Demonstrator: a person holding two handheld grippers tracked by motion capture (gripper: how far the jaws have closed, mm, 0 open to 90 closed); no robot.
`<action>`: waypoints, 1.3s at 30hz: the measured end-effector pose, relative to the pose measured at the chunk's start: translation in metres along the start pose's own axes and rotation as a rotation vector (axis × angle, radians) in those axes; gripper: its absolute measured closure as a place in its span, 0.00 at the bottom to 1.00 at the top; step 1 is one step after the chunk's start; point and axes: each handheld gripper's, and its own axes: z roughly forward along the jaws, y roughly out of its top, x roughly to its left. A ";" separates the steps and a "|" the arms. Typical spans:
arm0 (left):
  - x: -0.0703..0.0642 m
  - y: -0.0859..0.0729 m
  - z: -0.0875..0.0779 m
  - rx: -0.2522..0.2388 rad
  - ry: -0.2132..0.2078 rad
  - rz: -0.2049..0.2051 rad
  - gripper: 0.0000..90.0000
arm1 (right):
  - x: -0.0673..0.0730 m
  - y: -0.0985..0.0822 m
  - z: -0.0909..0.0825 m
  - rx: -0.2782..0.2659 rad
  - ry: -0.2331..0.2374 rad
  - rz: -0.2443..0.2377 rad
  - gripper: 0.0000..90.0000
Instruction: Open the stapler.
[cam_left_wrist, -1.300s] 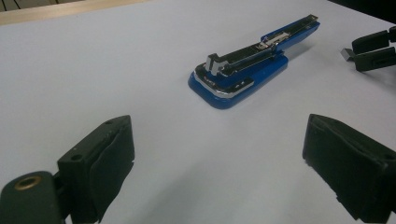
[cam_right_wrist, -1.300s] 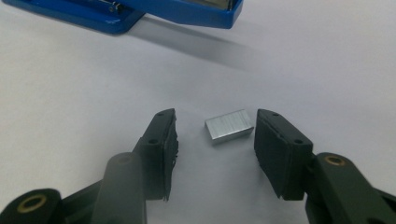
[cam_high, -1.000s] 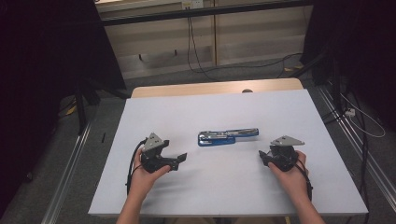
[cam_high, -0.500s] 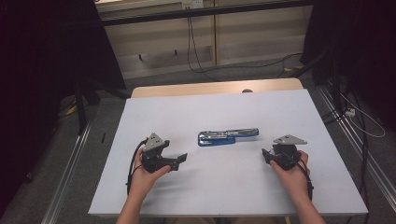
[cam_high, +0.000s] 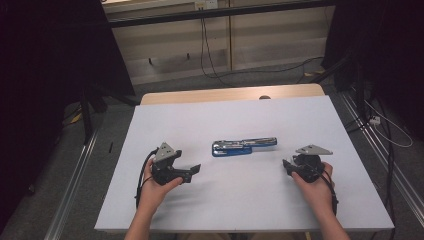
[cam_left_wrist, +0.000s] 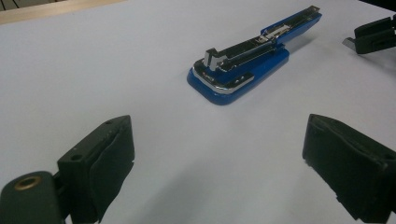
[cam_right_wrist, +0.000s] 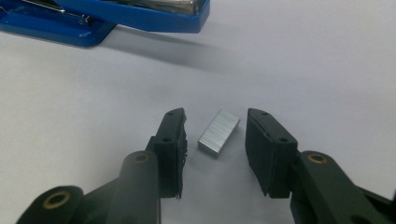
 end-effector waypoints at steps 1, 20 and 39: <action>0.000 0.000 0.000 -0.003 -0.004 0.000 0.10 | 0.001 0.000 0.001 0.003 -0.009 -0.004 0.67; 0.001 0.000 -0.002 -0.008 -0.007 -0.010 0.10 | -0.011 0.005 0.003 0.018 0.023 -0.027 0.84; 0.005 0.001 -0.006 -0.020 -0.003 -0.014 0.10 | -0.016 0.015 0.007 0.062 0.111 -0.079 0.88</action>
